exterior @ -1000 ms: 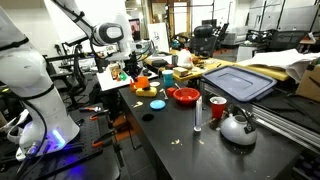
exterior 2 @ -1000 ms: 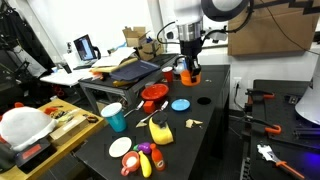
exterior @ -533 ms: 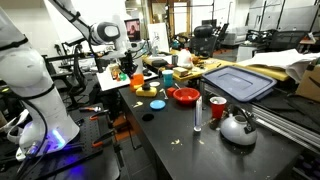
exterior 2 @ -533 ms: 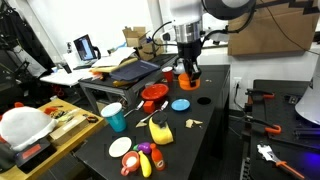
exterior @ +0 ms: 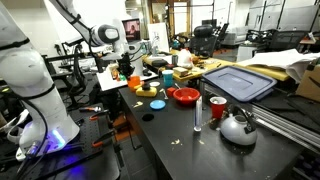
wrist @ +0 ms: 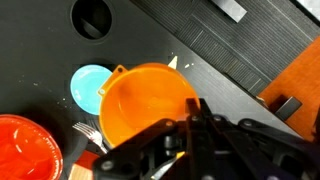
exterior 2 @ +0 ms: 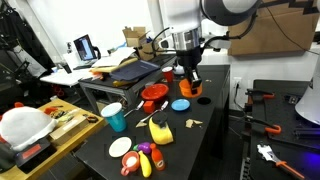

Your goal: Move the orange bowl to the left

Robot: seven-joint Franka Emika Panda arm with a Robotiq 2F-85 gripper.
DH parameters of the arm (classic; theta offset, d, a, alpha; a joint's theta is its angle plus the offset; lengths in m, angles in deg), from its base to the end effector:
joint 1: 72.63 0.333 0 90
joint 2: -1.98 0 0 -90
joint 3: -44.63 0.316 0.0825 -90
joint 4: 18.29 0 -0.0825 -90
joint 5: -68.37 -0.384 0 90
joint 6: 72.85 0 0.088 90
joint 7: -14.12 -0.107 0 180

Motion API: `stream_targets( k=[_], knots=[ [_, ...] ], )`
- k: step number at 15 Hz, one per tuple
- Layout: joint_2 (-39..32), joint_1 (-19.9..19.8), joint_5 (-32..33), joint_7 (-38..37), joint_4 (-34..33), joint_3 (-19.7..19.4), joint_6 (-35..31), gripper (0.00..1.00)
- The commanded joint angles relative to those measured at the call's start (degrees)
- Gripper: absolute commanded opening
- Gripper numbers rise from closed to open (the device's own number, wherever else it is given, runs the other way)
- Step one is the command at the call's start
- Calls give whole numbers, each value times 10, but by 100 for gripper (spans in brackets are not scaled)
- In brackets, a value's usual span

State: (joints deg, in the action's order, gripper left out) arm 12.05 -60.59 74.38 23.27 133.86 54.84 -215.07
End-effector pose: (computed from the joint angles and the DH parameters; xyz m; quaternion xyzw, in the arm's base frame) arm 0.3850 0.1556 0.2984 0.9500 0.3087 0.0046 0.0474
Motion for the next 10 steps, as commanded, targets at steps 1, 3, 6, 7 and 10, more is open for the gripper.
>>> stream_targets(
  k=[1, 3, 6, 7, 10],
  knots=[
    [-51, 8, -23, -24, -47, 10, 15, 1],
    [-75, 9, -34, -28, -69, 14, 13, 1],
    [-114, 6, -44, -36, -97, 16, 9, 1],
    [-127, 5, -42, -40, -103, 16, 6, 1],
    [-165, 0, -34, -49, -112, 12, -5, 1]
  ],
)
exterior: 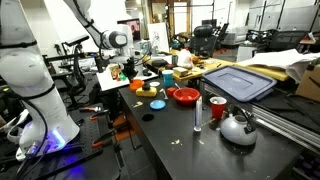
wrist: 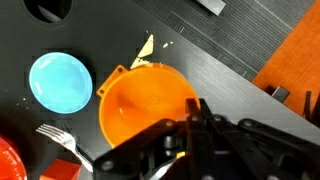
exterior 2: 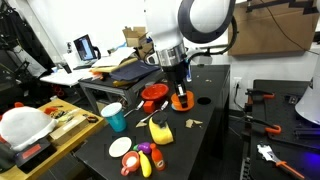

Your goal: Move the orange bowl to the left

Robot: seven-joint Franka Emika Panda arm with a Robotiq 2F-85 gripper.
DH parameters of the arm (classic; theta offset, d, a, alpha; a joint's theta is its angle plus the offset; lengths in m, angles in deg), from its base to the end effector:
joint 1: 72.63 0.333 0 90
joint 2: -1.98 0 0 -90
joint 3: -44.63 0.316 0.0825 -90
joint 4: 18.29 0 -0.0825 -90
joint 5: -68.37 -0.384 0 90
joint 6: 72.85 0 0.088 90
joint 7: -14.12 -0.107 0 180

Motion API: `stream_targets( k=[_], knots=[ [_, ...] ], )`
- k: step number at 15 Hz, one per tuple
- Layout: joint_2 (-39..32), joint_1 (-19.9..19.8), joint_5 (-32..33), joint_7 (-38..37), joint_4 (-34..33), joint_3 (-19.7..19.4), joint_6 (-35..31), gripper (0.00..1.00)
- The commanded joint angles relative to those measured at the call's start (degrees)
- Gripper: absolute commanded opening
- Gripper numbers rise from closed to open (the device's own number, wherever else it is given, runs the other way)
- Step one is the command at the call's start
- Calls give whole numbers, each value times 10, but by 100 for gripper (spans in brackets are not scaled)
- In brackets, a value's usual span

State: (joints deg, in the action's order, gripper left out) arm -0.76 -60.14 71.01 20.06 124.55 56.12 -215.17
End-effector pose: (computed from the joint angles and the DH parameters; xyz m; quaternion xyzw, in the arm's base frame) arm 0.4241 0.1895 0.2632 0.9607 0.2760 -0.0261 0.0131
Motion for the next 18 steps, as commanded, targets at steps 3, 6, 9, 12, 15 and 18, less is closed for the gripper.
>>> stream_targets(
  k=[3, 6, 9, 12, 15, 18],
  knots=[
    [-70, -7, -7, -12, -29, -2, -16, 1],
    [-91, -11, -20, -7, -40, 2, -26, 1],
    [-100, -9, -19, -12, -41, 3, -43, 1],
    [-109, -6, -9, -19, -38, 1, -58, 1],
    [-121, -3, 0, -35, -36, -4, -71, 1],
    [-132, 5, 8, -72, -35, -12, -86, 1]
  ],
)
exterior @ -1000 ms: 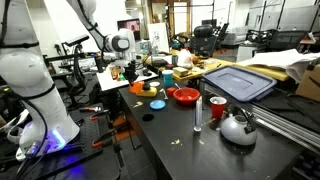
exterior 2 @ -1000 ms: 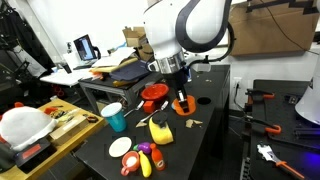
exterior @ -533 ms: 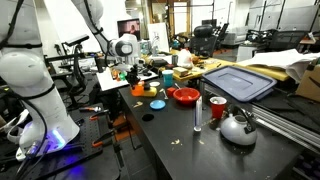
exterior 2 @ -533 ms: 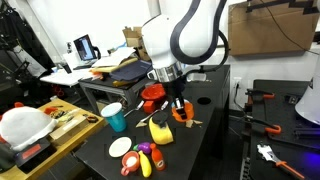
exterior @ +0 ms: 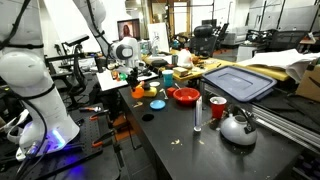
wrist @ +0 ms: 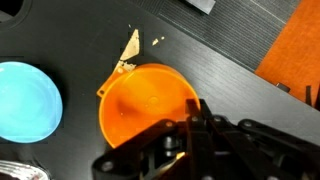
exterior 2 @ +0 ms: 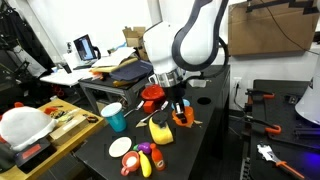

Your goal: Move the orange bowl to the left

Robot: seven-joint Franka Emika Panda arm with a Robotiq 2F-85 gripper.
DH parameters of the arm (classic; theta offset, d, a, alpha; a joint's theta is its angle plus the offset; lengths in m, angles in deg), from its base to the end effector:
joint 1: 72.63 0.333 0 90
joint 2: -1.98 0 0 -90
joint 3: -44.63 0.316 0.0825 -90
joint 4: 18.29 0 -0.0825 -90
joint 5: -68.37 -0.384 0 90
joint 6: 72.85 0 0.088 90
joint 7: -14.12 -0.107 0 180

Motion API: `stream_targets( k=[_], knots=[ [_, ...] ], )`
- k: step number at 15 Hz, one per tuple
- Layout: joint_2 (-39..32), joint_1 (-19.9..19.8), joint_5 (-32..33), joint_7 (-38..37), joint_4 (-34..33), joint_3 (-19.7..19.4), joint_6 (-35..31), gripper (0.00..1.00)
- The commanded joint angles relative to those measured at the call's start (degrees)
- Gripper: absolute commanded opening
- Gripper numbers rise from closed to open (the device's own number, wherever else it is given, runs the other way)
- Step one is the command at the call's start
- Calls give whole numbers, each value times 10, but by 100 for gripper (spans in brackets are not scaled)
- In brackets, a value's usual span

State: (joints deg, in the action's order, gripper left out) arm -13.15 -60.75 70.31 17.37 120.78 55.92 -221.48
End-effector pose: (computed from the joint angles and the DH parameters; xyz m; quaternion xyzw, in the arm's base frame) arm 0.4408 0.1936 0.1942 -0.9694 -0.2406 0.0480 0.0094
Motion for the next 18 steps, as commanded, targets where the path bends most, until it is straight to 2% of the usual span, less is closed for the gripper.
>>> stream_targets(
  k=[1, 4, 9, 14, 18],
  knots=[
    [-11, 14, 21, -66, 4, -16, -29, 1],
    [-18, 27, 39, -135, 4, -37, -43, 1],
    [-15, 59, 67, -296, 4, -83, -40, 1],
    [-15, 80, 54, -396, 3, -91, -31, 1],
    [-21, 82, 45, -442, -1, -84, -24, 1]
  ],
)
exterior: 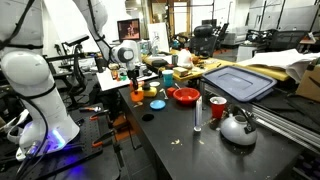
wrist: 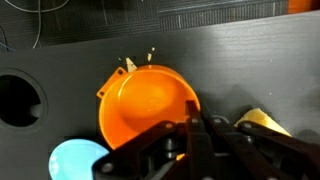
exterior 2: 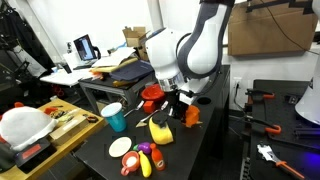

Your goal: Move the orange bowl to the left

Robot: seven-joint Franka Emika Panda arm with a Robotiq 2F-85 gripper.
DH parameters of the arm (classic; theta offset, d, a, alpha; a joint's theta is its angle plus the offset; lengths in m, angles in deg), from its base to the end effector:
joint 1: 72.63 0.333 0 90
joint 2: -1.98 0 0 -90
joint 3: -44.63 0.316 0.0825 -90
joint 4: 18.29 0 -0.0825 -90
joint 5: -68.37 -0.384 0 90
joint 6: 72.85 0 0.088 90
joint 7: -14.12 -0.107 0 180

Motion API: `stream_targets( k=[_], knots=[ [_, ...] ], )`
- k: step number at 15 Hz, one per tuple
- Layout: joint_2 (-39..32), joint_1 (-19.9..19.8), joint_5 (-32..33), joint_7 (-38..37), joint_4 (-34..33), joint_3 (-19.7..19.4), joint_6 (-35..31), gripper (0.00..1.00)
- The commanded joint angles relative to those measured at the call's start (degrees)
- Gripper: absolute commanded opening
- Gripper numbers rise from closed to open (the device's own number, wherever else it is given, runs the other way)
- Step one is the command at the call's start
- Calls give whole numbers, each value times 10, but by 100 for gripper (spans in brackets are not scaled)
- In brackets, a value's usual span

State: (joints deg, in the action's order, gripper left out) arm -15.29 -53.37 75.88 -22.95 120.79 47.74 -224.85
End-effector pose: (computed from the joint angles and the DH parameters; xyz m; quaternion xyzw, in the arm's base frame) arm 0.4436 0.1879 0.1784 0.9966 -0.0700 -0.0222 0.0362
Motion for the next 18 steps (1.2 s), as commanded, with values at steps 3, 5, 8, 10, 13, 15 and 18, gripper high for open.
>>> stream_targets(
  k=[3, 5, 8, 10, 13, 15, 18],
  knots=[
    [-11, 5, -24, -59, -8, 1, 20, 1],
    [-19, 2, -43, -65, -13, 5, 27, 1],
    [-25, -2, -73, -52, -20, 13, 30, 1],
    [-26, -3, -90, -49, -26, 19, 32, 1],
    [-23, -5, -113, -44, -33, 27, 35, 1],
    [-21, -8, -123, -30, -36, 35, 34, 29],
    [-15, -9, -126, -20, -35, 38, 25, 50]
  ],
)
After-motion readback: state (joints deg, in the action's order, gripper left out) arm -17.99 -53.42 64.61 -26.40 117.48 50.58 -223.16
